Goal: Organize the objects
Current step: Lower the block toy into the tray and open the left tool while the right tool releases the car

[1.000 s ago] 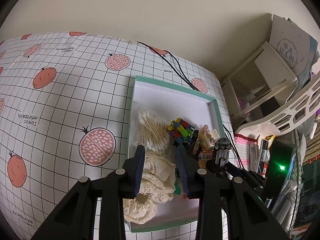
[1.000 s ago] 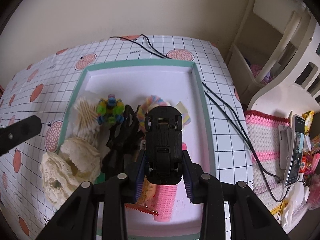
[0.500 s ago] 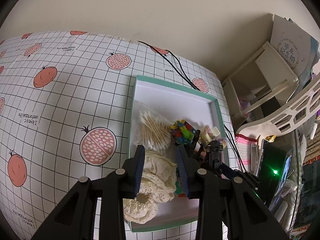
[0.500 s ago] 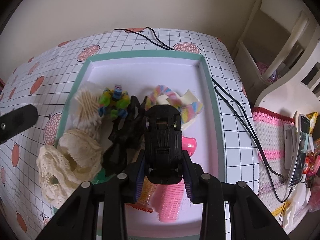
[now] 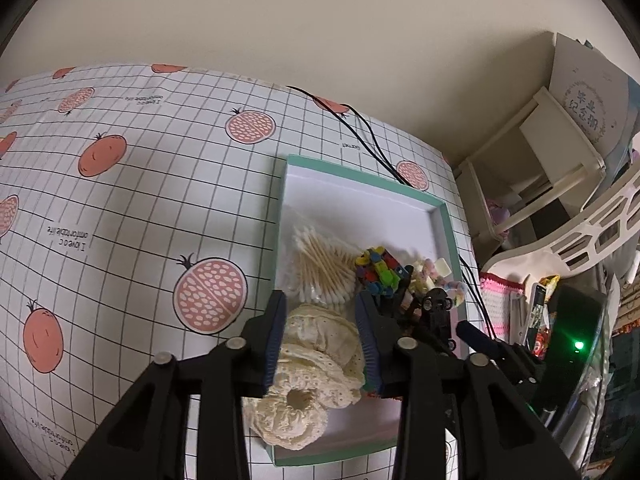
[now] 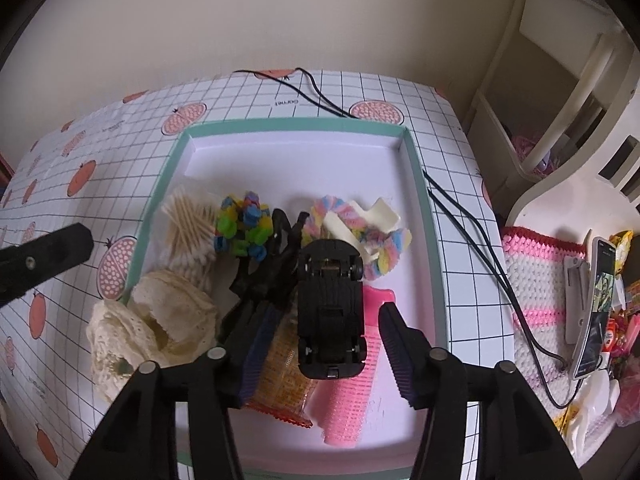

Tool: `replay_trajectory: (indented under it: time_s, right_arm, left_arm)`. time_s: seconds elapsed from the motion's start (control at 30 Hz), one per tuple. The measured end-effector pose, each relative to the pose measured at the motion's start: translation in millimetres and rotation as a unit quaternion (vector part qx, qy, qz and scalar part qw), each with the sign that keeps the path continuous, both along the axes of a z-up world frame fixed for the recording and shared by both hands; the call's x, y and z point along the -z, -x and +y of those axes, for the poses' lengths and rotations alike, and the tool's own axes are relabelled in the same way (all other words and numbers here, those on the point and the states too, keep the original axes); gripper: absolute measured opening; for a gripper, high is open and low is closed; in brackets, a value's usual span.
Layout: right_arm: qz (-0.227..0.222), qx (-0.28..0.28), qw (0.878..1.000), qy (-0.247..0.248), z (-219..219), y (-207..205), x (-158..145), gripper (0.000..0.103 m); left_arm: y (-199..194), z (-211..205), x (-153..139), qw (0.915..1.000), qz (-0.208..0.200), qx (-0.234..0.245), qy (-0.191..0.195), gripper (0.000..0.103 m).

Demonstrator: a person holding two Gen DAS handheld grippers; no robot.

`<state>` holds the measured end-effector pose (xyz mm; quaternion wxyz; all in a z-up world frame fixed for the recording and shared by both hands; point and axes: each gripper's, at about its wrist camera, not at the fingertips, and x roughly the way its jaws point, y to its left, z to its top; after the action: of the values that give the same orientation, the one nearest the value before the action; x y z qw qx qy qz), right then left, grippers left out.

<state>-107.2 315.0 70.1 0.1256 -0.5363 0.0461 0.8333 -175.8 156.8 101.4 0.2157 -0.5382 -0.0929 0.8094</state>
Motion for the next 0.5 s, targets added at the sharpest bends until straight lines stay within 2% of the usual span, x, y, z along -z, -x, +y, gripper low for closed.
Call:
replay_trajectory:
  time_s: [0.27, 0.33, 0.43, 0.5]
  right_arm:
    - [0.022, 0.001, 1.000, 0.009, -3, 0, -8, 0.072]
    - [0.026, 0.001, 1.000, 0.008, -4, 0, -9, 0.080]
    - [0.031, 0.001, 0.999, 0.009, -5, -1, -12, 0.080]
    - [0.033, 0.001, 0.999, 0.009, -5, -1, -13, 0.082]
  left_arm:
    - [4, -9, 0, 0.9988, 0.017, -0.023, 0.039, 0.062]
    - [5, -11, 1, 0.9984, 0.020, -0.027, 0.045, 0.066]
    - [5, -14, 2, 0.9979, 0.023, -0.030, 0.053, 0.069]
    - [5, -16, 3, 0.9973, 0.026, -0.033, 0.060, 0.079]
